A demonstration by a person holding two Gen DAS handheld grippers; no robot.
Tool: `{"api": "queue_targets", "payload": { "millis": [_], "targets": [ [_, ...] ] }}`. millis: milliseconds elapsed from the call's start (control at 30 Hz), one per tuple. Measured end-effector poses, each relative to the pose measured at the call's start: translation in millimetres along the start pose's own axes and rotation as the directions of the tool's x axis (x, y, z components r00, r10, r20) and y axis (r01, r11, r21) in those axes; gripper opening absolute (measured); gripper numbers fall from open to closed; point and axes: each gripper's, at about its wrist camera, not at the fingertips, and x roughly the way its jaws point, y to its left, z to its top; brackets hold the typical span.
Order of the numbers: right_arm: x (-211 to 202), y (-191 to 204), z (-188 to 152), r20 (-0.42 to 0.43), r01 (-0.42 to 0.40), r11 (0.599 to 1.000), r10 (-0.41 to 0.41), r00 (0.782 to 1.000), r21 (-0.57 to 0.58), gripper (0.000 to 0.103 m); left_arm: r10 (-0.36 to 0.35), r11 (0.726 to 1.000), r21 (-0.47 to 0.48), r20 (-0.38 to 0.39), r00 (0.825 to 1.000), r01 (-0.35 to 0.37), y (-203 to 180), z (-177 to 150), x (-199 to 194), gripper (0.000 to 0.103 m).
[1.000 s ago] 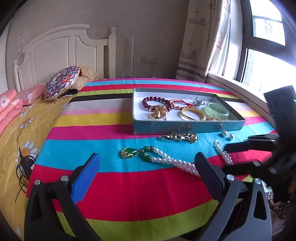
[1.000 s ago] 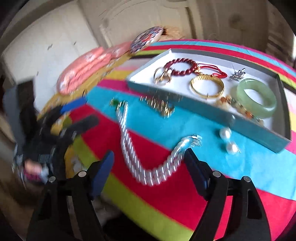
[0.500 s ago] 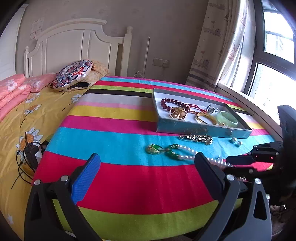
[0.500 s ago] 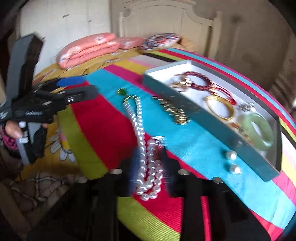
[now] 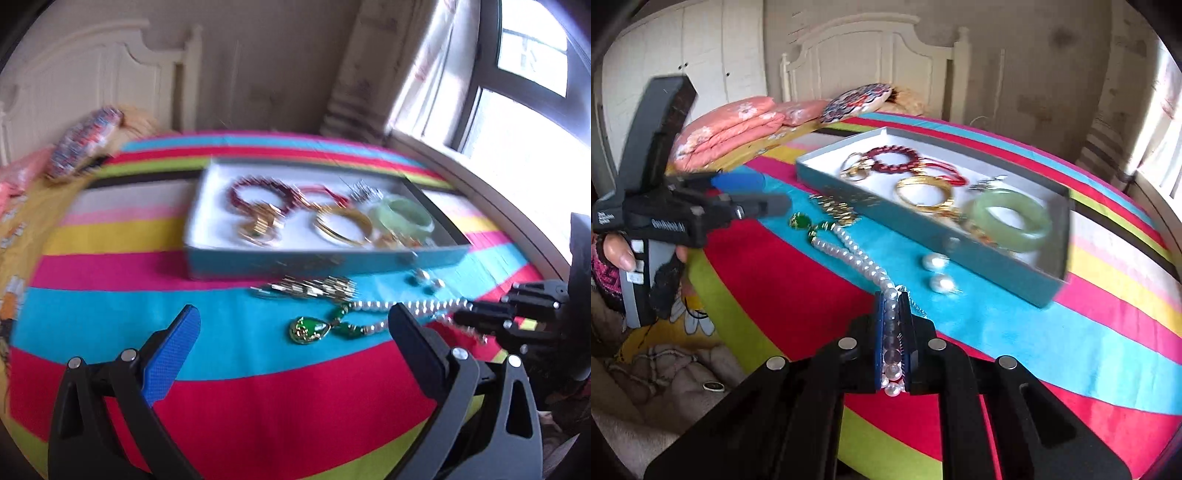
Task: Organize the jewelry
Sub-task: 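Grasp the gold chain pendant with the left tool while the right holds the pearls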
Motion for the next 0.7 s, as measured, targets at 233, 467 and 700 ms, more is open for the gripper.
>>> {"api": "queue_targets", "payload": {
  "millis": [233,467,700],
  "targets": [
    [-58,-50,-16,0.139,0.075,0.989,-0.092,0.986,0.126,0.01,0.101,0.993,-0.05,-0.134,0.986,-0.108,-31,16,38,0.09],
    [-80,-86,-33,0.222,0.017,0.971,-0.071,0.972,0.237,0.01,0.341,0.928,-0.104,-0.152,0.928,-0.358,-44,27,63,0.088],
    [-68,-81,-33,0.237,-0.056,0.979,0.008,0.972,0.197,0.01,0.412,0.87,-0.194,-0.215,0.885,-0.452,7,8,24,0.079]
  ]
}}
